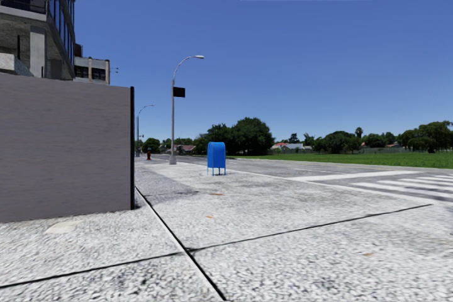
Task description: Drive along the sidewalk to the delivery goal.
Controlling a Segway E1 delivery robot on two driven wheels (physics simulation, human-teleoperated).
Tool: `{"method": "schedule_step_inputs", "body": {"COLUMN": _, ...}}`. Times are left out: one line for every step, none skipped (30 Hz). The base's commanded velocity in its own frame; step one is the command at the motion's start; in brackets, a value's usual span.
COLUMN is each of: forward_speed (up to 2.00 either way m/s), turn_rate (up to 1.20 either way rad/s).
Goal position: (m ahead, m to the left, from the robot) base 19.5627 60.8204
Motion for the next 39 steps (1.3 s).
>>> {"method": "schedule_step_inputs", "body": {"forward_speed": 2.0, "turn_rate": 0.0}}
{"method": "schedule_step_inputs", "body": {"forward_speed": 2.0, "turn_rate": 0.0}}
{"method": "schedule_step_inputs", "body": {"forward_speed": 2.0, "turn_rate": 0.0}}
{"method": "schedule_step_inputs", "body": {"forward_speed": 2.0, "turn_rate": 0.0}}
{"method": "schedule_step_inputs", "body": {"forward_speed": 2.0, "turn_rate": 0.0}}
{"method": "schedule_step_inputs", "body": {"forward_speed": 2.0, "turn_rate": 0.0}}
{"method": "schedule_step_inputs", "body": {"forward_speed": 2.0, "turn_rate": 0.0}}
{"method": "schedule_step_inputs", "body": {"forward_speed": 2.0, "turn_rate": 0.0}}
{"method": "schedule_step_inputs", "body": {"forward_speed": 2.0, "turn_rate": 0.0}}
{"method": "schedule_step_inputs", "body": {"forward_speed": 2.0, "turn_rate": 0.0}}
{"method": "schedule_step_inputs", "body": {"forward_speed": 2.0, "turn_rate": 0.0}}
{"method": "schedule_step_inputs", "body": {"forward_speed": 2.0, "turn_rate": 0.0}}
{"method": "schedule_step_inputs", "body": {"forward_speed": 2.0, "turn_rate": 0.0}}
{"method": "schedule_step_inputs", "body": {"forward_speed": 2.0, "turn_rate": 0.0}}
{"method": "schedule_step_inputs", "body": {"forward_speed": 2.0, "turn_rate": 0.07}}
{"method": "schedule_step_inputs", "body": {"forward_speed": 2.0, "turn_rate": 0.07}}
{"method": "schedule_step_inputs", "body": {"forward_speed": 2.0, "turn_rate": 0.12}}
{"method": "schedule_step_inputs", "body": {"forward_speed": 2.0, "turn_rate": 0.17}}
{"method": "schedule_step_inputs", "body": {"forward_speed": 2.0, "turn_rate": 0.17}}
{"method": "schedule_step_inputs", "body": {"forward_speed": 2.0, "turn_rate": 0.18}}
{"method": "schedule_step_inputs", "body": {"forward_speed": 2.0, "turn_rate": 0.18}}
{"method": "schedule_step_inputs", "body": {"forward_speed": 2.0, "turn_rate": 0.19}}
{"method": "schedule_step_inputs", "body": {"forward_speed": 2.0, "turn_rate": 0.19}}
{"method": "schedule_step_inputs", "body": {"forward_speed": 2.0, "turn_rate": 0.19}}
{"method": "schedule_step_inputs", "body": {"forward_speed": 2.0, "turn_rate": 0.19}}
{"method": "schedule_step_inputs", "body": {"forward_speed": 2.0, "turn_rate": 0.19}}
{"method": "schedule_step_inputs", "body": {"forward_speed": 2.0, "turn_rate": 0.19}}
{"method": "schedule_step_inputs", "body": {"forward_speed": 2.0, "turn_rate": 0.19}}
{"method": "schedule_step_inputs", "body": {"forward_speed": 2.0, "turn_rate": 0.21}}
{"method": "schedule_step_inputs", "body": {"forward_speed": 2.0, "turn_rate": 0.26}}
{"method": "schedule_step_inputs", "body": {"forward_speed": 2.0, "turn_rate": 0.27}}
{"method": "schedule_step_inputs", "body": {"forward_speed": 2.0, "turn_rate": 0.27}}
{"method": "schedule_step_inputs", "body": {"forward_speed": 2.0, "turn_rate": 0.27}}
{"method": "schedule_step_inputs", "body": {"forward_speed": 2.0, "turn_rate": 0.27}}
{"method": "schedule_step_inputs", "body": {"forward_speed": 2.0, "turn_rate": 0.27}}
{"method": "schedule_step_inputs", "body": {"forward_speed": 2.0, "turn_rate": 0.27}}
{"method": "schedule_step_inputs", "body": {"forward_speed": 2.0, "turn_rate": 0.3}}
{"method": "schedule_step_inputs", "body": {"forward_speed": 2.0, "turn_rate": 0.3}}
{"method": "schedule_step_inputs", "body": {"forward_speed": 2.0, "turn_rate": 0.34}}
